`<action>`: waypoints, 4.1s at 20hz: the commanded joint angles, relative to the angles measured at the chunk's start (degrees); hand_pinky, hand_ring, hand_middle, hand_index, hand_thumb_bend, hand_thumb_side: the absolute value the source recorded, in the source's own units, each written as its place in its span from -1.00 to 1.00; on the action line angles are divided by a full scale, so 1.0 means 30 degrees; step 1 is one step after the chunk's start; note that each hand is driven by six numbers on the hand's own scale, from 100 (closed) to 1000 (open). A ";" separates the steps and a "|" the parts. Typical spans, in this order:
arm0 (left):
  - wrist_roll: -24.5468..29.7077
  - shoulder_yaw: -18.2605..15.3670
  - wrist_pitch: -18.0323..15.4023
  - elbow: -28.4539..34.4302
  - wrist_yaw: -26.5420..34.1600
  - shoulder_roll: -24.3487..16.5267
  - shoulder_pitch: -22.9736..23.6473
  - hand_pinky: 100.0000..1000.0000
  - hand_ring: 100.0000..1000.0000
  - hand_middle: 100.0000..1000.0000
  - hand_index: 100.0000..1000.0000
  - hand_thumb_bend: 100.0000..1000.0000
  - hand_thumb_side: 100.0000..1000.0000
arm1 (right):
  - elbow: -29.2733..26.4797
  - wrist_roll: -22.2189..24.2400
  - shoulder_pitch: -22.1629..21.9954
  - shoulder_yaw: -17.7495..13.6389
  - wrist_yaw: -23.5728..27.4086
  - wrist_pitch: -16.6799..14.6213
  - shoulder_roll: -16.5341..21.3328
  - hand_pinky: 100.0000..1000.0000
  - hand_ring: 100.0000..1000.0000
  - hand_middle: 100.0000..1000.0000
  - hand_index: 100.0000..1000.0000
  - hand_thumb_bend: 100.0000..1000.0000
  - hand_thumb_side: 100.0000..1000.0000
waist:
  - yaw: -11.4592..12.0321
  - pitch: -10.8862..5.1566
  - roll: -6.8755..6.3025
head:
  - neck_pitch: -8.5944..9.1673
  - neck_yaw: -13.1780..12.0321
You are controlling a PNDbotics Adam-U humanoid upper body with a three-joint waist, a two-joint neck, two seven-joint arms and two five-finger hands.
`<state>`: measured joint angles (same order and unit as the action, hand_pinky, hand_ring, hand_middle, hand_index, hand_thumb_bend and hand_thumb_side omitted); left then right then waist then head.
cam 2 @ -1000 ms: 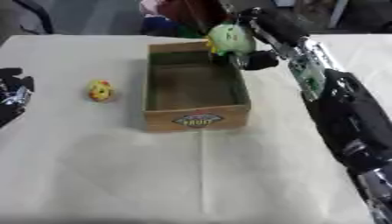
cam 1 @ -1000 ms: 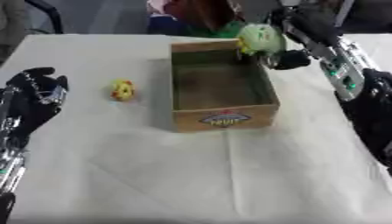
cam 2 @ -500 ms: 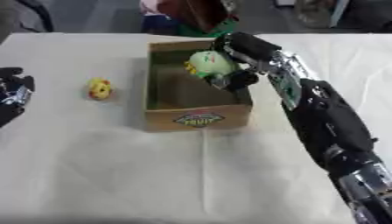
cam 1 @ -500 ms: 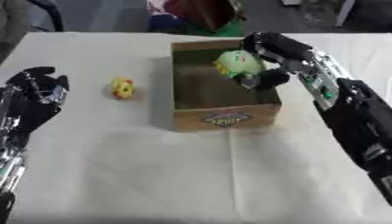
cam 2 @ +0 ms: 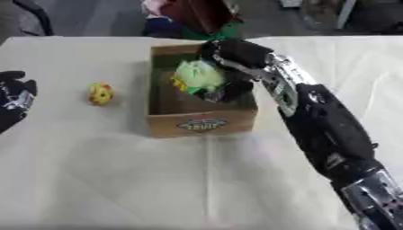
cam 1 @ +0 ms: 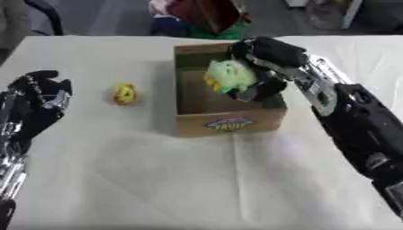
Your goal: Pick up objects on the table and place them in the box.
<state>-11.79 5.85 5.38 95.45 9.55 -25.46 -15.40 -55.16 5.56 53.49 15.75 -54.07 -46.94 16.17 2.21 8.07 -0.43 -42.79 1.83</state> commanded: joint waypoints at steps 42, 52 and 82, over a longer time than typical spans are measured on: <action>0.0351 0.0151 0.0209 -0.0091 -0.0397 -0.1161 -0.0854 0.30 0.17 -0.02 0.39 -0.66 -0.74 | -0.1709 -0.0088 -0.0160 -0.2808 0.2654 0.3921 0.2056 0.31 0.56 0.58 0.64 -0.56 -0.10 | -0.0683 -0.0401 -0.0041 | 0.0029 -0.0418; 0.2212 0.1503 0.0921 -0.3168 -0.3193 -0.4282 -0.4205 0.32 0.25 0.08 0.49 -0.55 -0.75 | -0.5142 -0.0043 -0.1187 -0.2251 0.5753 0.5312 0.2935 0.26 0.48 0.46 0.59 -0.58 -0.21 | -0.1704 -0.0463 0.0051 | 0.0002 -0.0909; 0.5076 0.2036 -0.2947 -1.4953 -1.7816 -0.0606 -1.0324 0.06 -0.23 -0.43 0.01 -1.00 -0.68 | -0.6319 0.2014 -0.1749 -0.2172 0.8627 0.6149 0.2884 0.25 0.46 0.44 0.57 -0.66 -0.22 | -0.2425 -0.0584 0.0273 | -0.0304 -0.1373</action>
<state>5.50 12.83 -3.56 50.05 -43.42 -26.41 -44.98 -73.14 11.39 47.35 9.57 -28.60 -28.41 23.95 -5.00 7.31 0.47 -43.35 -2.20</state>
